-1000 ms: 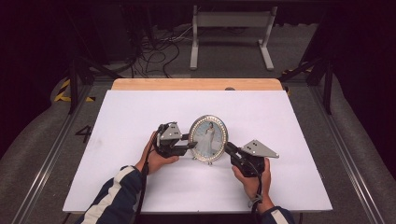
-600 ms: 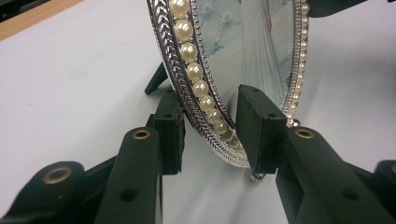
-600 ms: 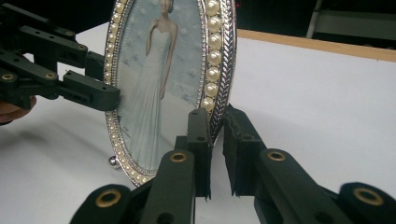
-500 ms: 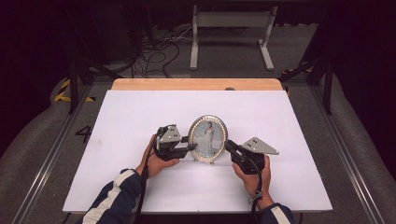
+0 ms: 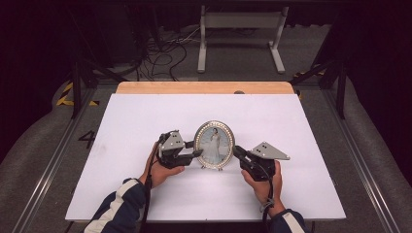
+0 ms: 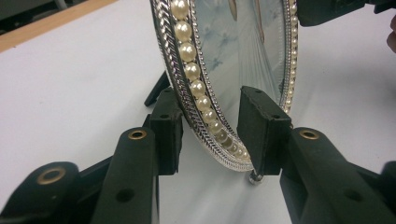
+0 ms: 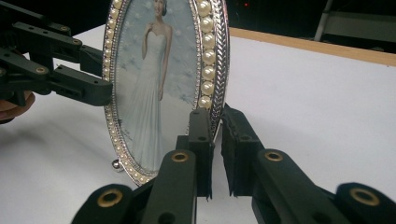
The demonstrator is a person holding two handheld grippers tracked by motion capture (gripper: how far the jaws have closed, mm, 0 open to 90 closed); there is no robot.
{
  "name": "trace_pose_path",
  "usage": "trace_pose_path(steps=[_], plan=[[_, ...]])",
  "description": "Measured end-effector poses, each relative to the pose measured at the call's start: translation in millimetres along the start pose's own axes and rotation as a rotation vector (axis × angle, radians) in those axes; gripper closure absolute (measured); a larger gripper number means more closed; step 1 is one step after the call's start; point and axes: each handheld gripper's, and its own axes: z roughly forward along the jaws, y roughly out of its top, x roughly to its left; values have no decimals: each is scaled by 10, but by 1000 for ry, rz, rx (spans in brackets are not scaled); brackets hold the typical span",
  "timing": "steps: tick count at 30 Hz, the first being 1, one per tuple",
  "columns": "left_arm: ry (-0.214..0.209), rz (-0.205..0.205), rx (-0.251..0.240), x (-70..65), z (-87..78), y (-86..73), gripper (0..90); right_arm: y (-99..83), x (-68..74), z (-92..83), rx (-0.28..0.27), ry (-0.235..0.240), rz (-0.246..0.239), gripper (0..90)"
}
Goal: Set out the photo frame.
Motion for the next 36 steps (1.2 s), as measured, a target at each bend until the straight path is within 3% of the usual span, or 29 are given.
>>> trace_pose_path(steps=[8,17,29,36], plan=[[-5,15,19,-13,-19,2,682,-6,-3,27,11,0,-4,826],[12,26,34,-64,-36,-9,679,-1,-31,57,14,3,5,819],[20,12,33,-67,-34,-33,679,22,-7,66,12,0,-21,820],[31,24,34,-75,-48,-25,669,-7,-7,53,27,2,-39,820]])
